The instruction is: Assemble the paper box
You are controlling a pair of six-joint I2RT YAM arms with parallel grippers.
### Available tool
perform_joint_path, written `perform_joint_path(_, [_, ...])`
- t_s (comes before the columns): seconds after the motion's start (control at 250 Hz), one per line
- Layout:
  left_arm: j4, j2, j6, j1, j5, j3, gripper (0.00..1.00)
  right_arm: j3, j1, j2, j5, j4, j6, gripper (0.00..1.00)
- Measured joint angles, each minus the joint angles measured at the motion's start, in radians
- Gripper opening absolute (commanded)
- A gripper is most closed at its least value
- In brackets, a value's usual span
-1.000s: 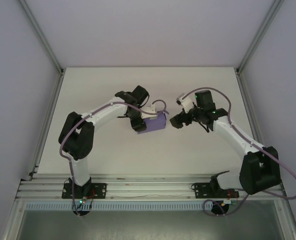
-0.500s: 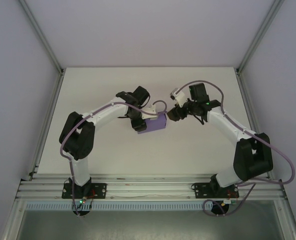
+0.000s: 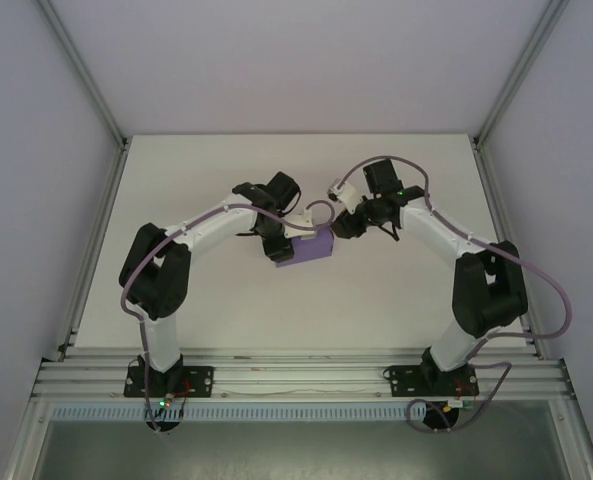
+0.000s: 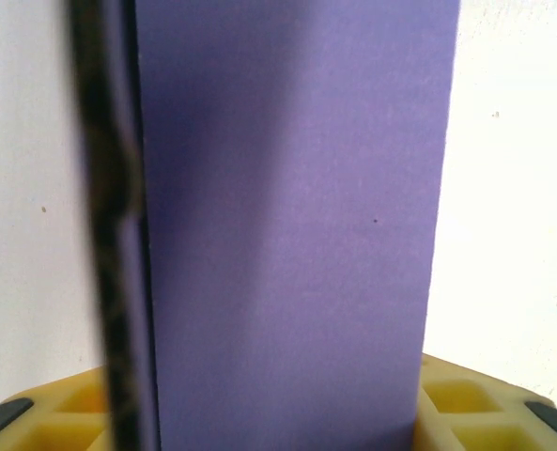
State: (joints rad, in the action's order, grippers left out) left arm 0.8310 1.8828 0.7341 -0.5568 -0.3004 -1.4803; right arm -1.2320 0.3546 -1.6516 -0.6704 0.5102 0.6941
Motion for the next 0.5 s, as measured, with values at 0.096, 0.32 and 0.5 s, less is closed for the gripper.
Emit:
perform_joint_path(0.096, [0.0, 0.0, 0.0, 0.0, 0.0, 0.0, 0.5, -0.009, 0.0, -0.003, -0.005, 0.016, -0.011, 0.1])
perform_joint_path(0.32, [0.0, 0.001, 0.0, -0.006, 0.001, -0.005, 0.5, -0.016, 0.005, 0.0, -0.008, 0.026, -0.085, 0.0])
perform_joint_path(0.5, [0.0, 0.002, 0.0, -0.006, 0.001, -0.008, 0.47, -0.018, 0.01, 0.014, -0.003, 0.045, -0.236, 0.0])
